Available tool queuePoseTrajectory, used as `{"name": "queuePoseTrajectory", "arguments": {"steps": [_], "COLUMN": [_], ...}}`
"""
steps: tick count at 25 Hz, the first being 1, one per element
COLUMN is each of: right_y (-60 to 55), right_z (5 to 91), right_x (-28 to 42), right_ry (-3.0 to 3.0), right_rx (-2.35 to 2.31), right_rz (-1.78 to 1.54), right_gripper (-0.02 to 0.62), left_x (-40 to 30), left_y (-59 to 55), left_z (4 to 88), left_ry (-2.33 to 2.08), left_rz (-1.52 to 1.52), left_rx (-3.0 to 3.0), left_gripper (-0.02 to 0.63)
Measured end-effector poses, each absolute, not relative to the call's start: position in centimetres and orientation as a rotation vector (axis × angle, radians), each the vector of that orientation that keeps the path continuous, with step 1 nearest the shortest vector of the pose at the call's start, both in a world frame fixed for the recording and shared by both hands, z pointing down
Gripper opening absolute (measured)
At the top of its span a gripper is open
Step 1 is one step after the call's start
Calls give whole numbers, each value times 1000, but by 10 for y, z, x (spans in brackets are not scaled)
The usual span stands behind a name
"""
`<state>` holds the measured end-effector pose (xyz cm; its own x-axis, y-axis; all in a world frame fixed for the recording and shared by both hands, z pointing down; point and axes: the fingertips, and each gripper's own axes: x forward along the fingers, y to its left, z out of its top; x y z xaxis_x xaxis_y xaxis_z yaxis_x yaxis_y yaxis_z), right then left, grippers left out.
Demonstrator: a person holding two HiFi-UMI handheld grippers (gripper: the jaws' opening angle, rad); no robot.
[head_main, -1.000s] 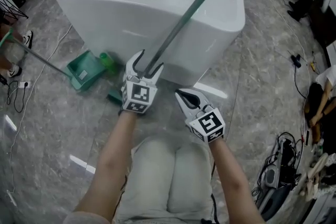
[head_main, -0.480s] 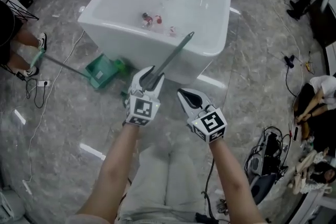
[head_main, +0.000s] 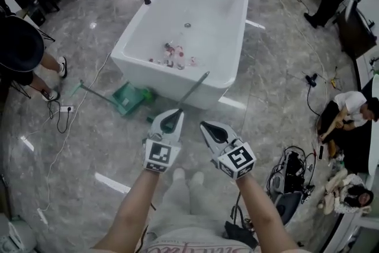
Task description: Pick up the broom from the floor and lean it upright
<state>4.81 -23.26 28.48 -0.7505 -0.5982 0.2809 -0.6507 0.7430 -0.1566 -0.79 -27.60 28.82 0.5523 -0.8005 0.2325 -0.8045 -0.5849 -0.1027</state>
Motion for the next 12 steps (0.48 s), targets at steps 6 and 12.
{"name": "queuePoseTrajectory", "arguments": {"steps": [6, 12], "right_y": [-210, -207], "right_z": [194, 136], "right_x": [49, 56], "right_ry": [-2810, -2885], "right_rx": [1027, 1136], "right_rz": [239, 132], "right_gripper": [2, 2], "left_x": [15, 28], "left_y": [-244, -226], "left_z": [200, 156], "left_ry": [-1297, -1231], "left_rz": [334, 198], "left_rx": [2878, 2943], "left_gripper": [0, 0]}}
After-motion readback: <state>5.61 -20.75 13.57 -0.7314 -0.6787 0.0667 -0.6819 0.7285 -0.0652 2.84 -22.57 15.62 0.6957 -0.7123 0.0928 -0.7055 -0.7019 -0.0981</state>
